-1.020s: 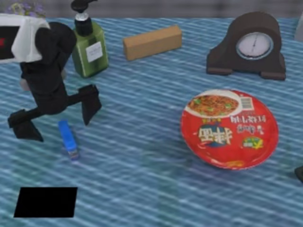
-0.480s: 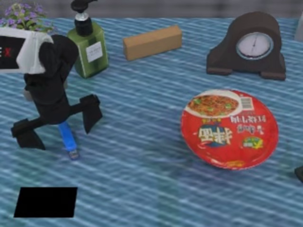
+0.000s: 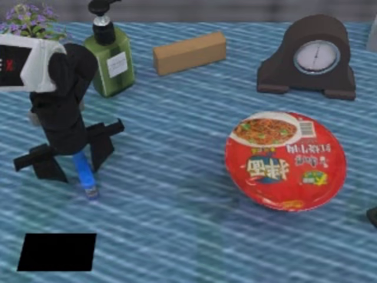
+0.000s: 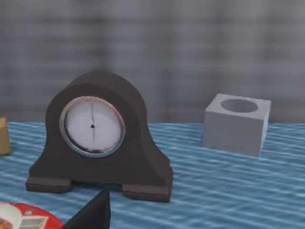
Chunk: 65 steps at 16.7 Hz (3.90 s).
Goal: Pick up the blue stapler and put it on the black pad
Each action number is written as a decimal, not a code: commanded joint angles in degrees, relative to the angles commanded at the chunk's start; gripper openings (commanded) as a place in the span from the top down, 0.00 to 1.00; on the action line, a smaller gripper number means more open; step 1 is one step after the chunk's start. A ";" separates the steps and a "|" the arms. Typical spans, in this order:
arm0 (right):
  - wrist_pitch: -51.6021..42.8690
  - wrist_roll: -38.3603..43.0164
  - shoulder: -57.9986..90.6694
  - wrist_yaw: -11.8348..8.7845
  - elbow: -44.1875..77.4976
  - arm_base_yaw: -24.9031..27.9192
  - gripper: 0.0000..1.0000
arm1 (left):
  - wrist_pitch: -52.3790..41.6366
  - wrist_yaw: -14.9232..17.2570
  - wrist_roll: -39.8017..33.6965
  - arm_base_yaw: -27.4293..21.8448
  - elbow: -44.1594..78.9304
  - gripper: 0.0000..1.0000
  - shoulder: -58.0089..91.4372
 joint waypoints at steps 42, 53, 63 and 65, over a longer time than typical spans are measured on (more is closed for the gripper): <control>0.00 0.00 0.00 0.00 0.00 0.00 0.00 | -21.20 -1.02 -47.55 -0.39 -7.50 1.00 -26.82; 0.00 0.00 0.00 0.00 0.00 0.00 0.00 | -19.57 -1.36 -65.42 -0.51 -17.75 1.00 -37.53; 0.00 0.00 0.00 0.00 0.00 0.00 0.00 | 1.81 -1.39 -65.81 -1.01 -30.65 1.00 -29.63; 0.00 0.00 0.00 0.00 0.00 0.00 0.00 | 5.32 -1.40 -65.89 -1.15 -32.97 1.00 -28.23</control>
